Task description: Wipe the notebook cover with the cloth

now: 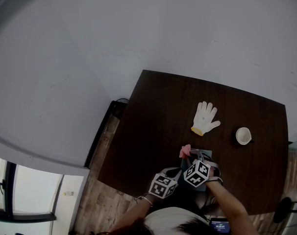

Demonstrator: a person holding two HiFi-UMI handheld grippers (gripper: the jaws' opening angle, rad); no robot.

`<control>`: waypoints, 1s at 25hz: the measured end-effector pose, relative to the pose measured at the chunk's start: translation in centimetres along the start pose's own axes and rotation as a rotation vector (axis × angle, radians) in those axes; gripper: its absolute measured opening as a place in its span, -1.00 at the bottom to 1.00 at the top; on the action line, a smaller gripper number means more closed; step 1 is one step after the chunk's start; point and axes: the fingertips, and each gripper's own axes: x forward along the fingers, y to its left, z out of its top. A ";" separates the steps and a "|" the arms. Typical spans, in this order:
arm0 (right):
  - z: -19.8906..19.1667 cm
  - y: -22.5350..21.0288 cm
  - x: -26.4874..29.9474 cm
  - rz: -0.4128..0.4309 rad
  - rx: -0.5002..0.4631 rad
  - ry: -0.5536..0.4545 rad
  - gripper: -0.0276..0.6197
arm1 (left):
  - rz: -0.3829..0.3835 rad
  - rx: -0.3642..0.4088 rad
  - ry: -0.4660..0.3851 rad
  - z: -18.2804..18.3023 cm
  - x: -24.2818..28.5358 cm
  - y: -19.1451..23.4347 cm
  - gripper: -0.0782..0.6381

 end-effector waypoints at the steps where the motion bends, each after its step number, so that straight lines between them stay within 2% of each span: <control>1: -0.1 0.0 0.1 0.003 0.001 0.003 -0.78 | 0.005 -0.004 0.004 -0.1 0.1 0.2 -0.73; 14: -0.7 -0.2 0.3 0.012 0.049 0.000 -0.78 | -0.021 0.050 0.104 -0.7 0.8 -0.4 -0.73; 25: -2.6 -1.1 -0.5 -0.015 0.112 0.013 -0.78 | -0.038 0.034 0.122 -0.8 1.0 -0.5 -0.73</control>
